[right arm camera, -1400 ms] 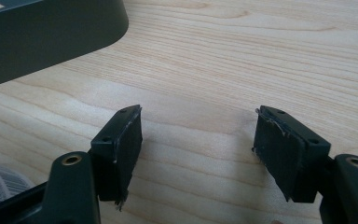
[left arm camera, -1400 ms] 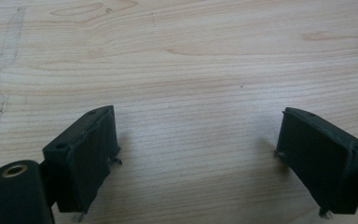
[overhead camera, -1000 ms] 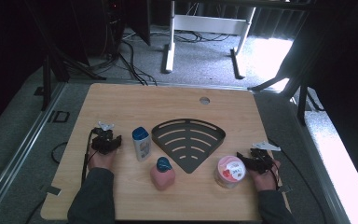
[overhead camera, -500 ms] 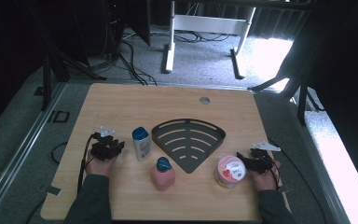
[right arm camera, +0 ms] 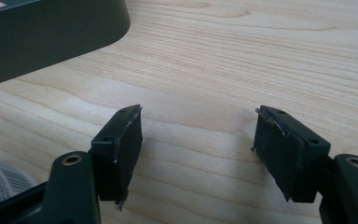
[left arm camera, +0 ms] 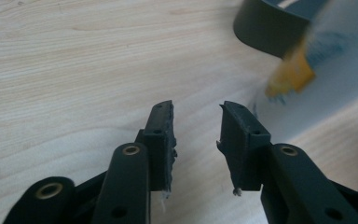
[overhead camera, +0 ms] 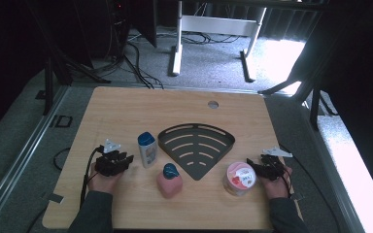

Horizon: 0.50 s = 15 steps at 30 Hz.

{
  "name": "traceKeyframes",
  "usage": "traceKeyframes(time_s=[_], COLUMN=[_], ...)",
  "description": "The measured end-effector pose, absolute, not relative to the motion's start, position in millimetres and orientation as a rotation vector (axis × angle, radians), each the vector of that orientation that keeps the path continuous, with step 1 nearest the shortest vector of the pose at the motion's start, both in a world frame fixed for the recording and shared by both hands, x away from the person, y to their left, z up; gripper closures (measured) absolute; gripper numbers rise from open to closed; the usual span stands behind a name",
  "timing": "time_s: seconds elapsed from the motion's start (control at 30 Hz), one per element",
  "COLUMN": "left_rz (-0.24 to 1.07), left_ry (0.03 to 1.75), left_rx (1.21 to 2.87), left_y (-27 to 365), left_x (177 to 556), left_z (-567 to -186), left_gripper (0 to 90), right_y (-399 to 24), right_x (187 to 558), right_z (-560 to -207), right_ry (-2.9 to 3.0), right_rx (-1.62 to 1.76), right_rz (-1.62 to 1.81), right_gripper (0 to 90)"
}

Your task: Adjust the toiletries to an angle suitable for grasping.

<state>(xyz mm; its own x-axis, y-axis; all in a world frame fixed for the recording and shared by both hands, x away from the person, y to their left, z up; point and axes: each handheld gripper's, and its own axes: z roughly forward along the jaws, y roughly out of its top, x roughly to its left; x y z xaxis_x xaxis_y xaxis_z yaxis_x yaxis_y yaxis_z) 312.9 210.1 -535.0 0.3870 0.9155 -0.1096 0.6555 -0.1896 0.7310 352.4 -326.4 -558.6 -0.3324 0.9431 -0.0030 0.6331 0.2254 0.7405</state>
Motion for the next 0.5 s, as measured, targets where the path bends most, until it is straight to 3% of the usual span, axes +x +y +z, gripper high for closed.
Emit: traceKeyframes(time_s=[0.33, 0.37, 0.5], left_rz=[0.495, 0.506, 0.488], left_ry=[1.223, 1.211, 1.152], left_rx=[2.000, 2.021, 2.062], left_y=[192, 189, 181], left_x=[289, 287, 285], left_z=[-533, -533, -533], left_gripper=[67.3, 75.9, 85.4], right_y=[-327, -327, -327], right_x=[353, 353, 353], right_z=[-559, -559, -559], right_ry=[2.051, 2.053, 2.054], right_rx=[1.446, 1.445, 1.444], right_rz=[0.905, 0.906, 0.906], right_gripper=[31.9, 31.9, 31.8])
